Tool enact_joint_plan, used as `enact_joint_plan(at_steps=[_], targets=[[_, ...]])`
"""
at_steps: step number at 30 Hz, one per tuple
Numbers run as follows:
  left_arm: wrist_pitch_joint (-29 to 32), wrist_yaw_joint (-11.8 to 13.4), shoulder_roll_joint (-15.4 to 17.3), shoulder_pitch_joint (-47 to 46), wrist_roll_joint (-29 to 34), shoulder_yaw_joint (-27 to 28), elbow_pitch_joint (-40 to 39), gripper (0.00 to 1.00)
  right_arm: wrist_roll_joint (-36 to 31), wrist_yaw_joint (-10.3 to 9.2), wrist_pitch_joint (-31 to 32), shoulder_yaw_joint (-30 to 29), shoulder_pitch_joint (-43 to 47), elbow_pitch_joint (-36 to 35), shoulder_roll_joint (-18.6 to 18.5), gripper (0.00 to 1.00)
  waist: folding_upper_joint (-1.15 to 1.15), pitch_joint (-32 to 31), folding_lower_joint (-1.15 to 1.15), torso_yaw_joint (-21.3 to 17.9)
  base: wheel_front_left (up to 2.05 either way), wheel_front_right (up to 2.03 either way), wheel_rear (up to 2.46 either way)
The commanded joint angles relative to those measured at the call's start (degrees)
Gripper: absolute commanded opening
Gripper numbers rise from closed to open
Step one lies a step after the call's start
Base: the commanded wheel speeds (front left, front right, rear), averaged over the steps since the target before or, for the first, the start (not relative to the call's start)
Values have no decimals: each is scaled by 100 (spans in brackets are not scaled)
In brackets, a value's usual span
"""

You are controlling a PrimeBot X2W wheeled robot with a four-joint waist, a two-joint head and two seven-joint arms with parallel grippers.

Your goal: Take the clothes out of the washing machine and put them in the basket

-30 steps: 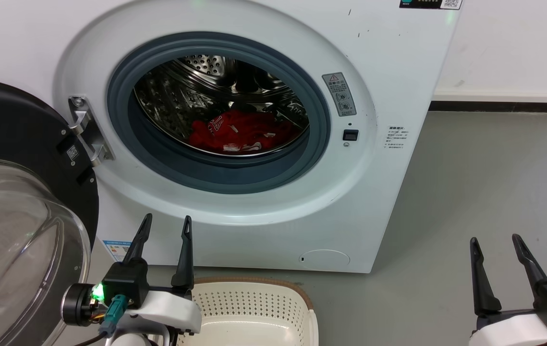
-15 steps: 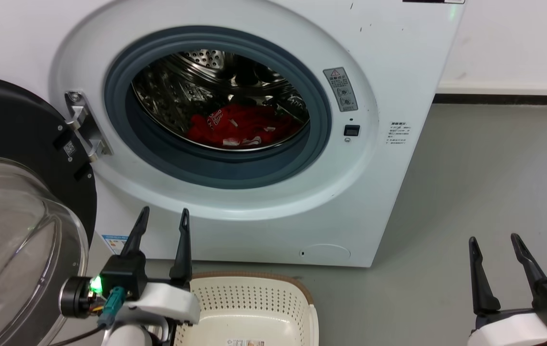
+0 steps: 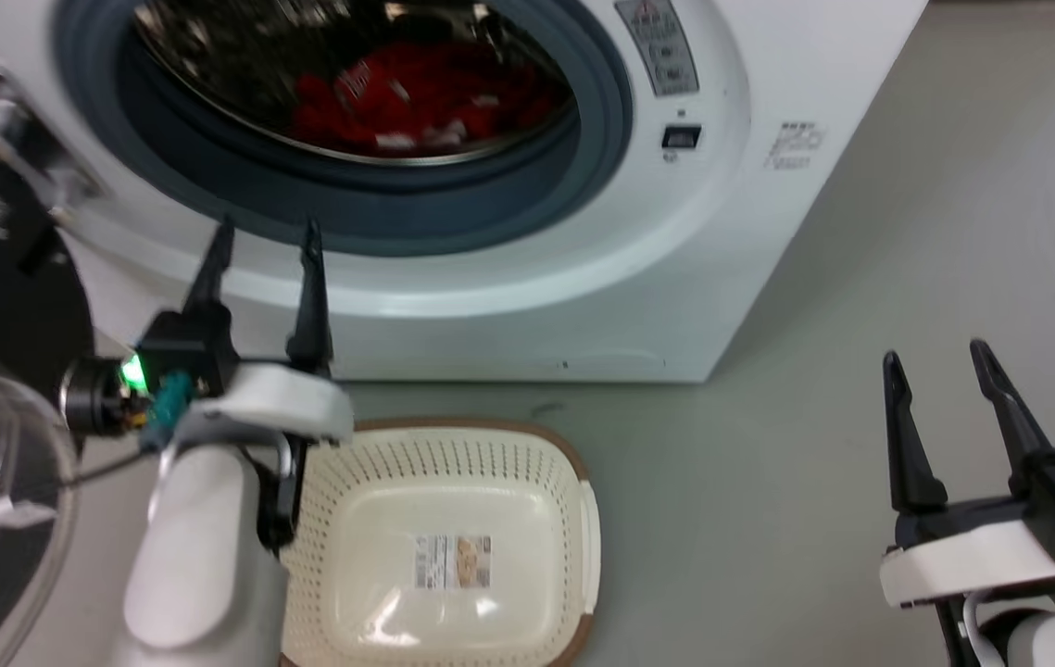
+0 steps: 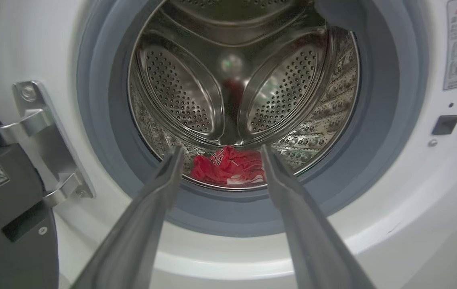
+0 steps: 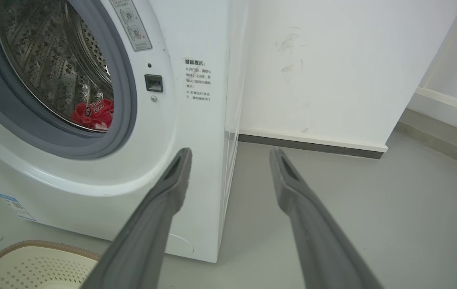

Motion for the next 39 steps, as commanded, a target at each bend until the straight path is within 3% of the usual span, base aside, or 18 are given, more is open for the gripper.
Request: enact_joint_plan(at_steps=[1, 12, 17, 28, 39], targets=[[-16, 11, 34, -170, 39, 15, 73, 100, 42, -2, -27, 26, -108, 18, -15, 100, 0, 507, 0, -235, 0, 0, 0], [-13, 55, 375, -2032, 118, 70, 1676, 100, 249, -3, -318, 270, -643, 420, -11, 100, 0, 1279, 0, -684, 0, 0, 0], [283, 115, 599, -3020, 116, 105, 2592, 100, 375, -2, -420, 383, -786, 595, -8, 100, 0, 1467, 0, -845, 0, 0, 0], [1527, -166, 1431, -4842, 236, -40, 4163, 100, 682, -3, -585, 957, -1083, 910, -6, 100, 0, 1953, 0, -1360, 0, 0, 0], [3092, -372, 2091, -6044, 416, -336, 4831, 100, 1030, -3, -621, 1367, -1299, 1037, -5, 100, 0, 2606, 0, -1985, 0, 0, 0]])
